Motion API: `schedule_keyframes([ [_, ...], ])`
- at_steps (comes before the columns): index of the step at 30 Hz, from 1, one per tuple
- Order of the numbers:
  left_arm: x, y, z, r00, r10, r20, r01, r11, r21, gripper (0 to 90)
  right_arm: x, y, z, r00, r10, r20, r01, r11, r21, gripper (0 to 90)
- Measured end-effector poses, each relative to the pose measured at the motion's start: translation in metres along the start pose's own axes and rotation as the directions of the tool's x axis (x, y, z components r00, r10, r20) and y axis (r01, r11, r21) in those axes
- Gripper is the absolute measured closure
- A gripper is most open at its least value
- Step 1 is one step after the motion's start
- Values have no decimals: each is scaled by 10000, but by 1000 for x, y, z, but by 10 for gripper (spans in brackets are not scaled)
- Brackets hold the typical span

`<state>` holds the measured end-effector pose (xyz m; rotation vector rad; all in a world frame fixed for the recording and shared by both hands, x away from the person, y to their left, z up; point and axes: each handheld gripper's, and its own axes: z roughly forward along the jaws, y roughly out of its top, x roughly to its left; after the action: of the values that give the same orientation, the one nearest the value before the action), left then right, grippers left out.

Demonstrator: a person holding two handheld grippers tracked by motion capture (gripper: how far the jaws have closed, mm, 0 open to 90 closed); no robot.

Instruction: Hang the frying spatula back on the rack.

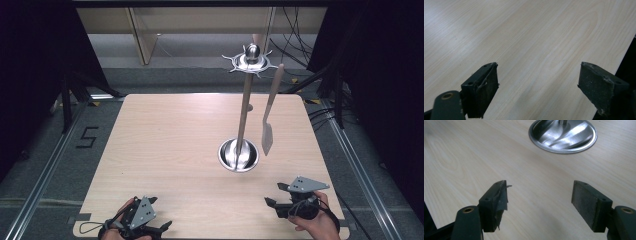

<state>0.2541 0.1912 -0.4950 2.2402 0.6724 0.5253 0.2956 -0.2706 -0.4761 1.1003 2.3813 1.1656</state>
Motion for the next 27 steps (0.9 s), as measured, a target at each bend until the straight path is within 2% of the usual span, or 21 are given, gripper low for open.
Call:
schedule_keyframes([
  [1, 0, 0, 0, 10000, -2, -1, 2, 10000, -1, 154, -2, -1, 0, 9995, -312, 37, 312, 9995, -50, 300],
  [3, 0, 0, 0, 10000, -14, 0, 14, 10000, -4, 154, 0, -4, 0, 9998, -176, 8, 176, 9998, 16, 300],
  [5, 0, 0, 0, 10000, -14, -5, 14, 10000, -7, 154, 0, -5, -1, 9996, -282, 25, 282, 9996, 22, 300],
  [7, 1, 0, 0, 10000, 91, -22, -91, 9999, 83, 154, 2, -7, -2, 9997, -186, 134, 185, 9998, 72, 299],
  [10, 0, 0, 0, 10000, -9, -11, 9, 10000, -2, 154, 2, -9, -3, 9995, -293, 154, 293, 9996, 8, 298],
  [11, 1, 0, 0, 9999, 102, -28, -102, 9999, 87, 154, 3, -12, -4, 9995, -271, 191, 271, 9996, -27, 298],
  [15, 0, 0, 0, 9999, 85, -59, -84, 9999, 78, 154, 5, -15, -6, 9996, -166, 216, 165, 9999, 46, 295],
  [17, 0, 0, 0, 9999, 94, -55, -94, 9999, 72, 154, 4, -18, -6, 9993, -300, 202, 300, 9995, 12, 295],
  [18, 0, 0, 0, 9999, 94, -55, -94, 9999, 72, 154, 8, -19, -8, 9996, 145, 229, -148, 9998, 124, 295],
  [19, 0, 0, 0, 9999, 107, -57, -107, 9999, 81, 154, 6, -20, -8, 9996, -135, 256, 134, 9999, 55, 296],
  [20, 0, 0, 0, 10000, 67, -56, -67, 10000, 63, 154, 6, -20, -8, 9996, -135, 256, 134, 9999, 55, 296],
  [21, 0, 0, 0, 10000, 72, -56, -72, 9999, 82, 154, 8, -21, -9, 9998, 133, 169, -136, 9997, 180, 295],
  [22, 0, 0, 0, 10000, 74, -58, -74, 9999, 78, 154, 5, -21, -8, 9995, -208, 255, 207, 9998, 31, 295],
  [25, 0, 0, 0, 9999, 76, -66, -75, 9999, 79, 154, 6, -24, -8, 9995, -286, 145, 285, 9996, 63, 294],
  [27, 0, 0, 0, 10000, 64, -65, -63, 10000, 69, 154, 7, -25, -9, 9996, -147, 258, 145, 9999, 60, 294],
])
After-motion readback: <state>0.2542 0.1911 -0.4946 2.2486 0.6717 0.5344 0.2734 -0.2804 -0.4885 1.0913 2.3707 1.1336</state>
